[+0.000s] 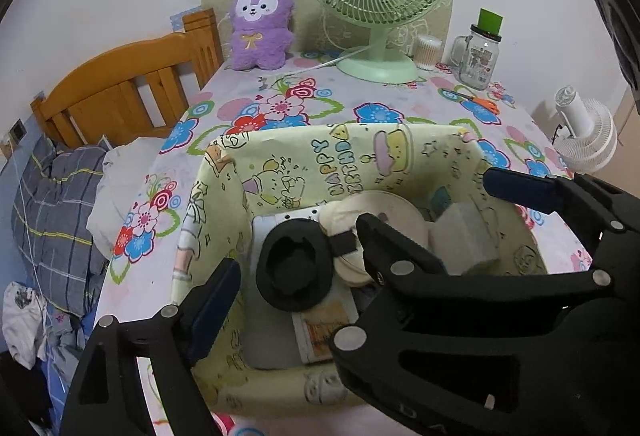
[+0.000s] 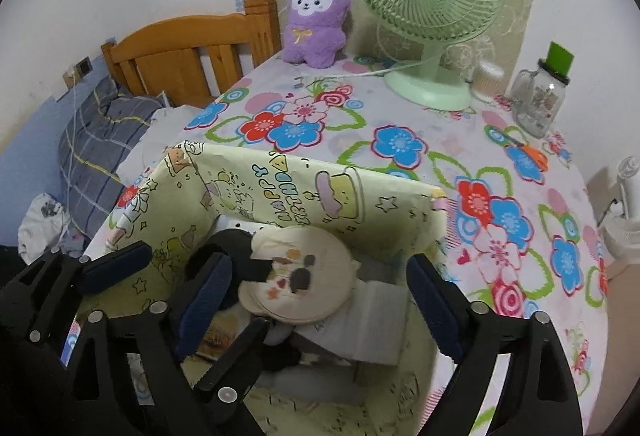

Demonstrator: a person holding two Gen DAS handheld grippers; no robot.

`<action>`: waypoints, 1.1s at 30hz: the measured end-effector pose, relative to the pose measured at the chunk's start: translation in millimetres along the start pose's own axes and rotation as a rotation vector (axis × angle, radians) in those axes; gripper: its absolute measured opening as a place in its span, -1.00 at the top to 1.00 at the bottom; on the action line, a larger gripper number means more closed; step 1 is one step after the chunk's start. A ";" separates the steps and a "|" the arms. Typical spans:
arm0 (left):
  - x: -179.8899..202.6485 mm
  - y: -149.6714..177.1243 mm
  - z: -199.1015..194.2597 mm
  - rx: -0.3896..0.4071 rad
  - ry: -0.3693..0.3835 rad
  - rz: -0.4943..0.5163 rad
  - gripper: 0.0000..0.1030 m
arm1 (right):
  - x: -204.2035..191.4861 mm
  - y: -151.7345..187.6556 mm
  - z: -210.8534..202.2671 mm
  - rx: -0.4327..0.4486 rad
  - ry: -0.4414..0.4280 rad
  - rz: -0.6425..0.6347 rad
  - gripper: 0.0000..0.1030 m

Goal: Organize rigid objects
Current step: 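Lower the mouse into the box with the right tool while the left tool lowers the key tag, then open both tools to release the items and withdraw from the box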

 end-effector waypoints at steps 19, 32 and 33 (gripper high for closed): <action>44.4 14.9 -44.6 0.064 0.007 0.037 -0.74 | 30.4 33.4 -60.4 0.049 0.056 0.057 -0.83; 84.0 25.0 -71.4 0.140 0.001 0.098 -0.92 | 68.4 60.2 -100.2 0.104 0.145 0.104 -0.83; 86.3 25.9 -73.7 0.143 0.006 0.096 -0.92 | 70.7 62.5 -102.6 0.104 0.149 0.110 -0.83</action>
Point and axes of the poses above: each gripper's, at about its wrist camera, not at the fingertips, and z roughly the way its jaws point, x to its right, y to its underside, the point moved 7 cm from there along z, roughly the way its jaws point, and after that the axes turned 4 degrees about -y, right-handed, at the moved point
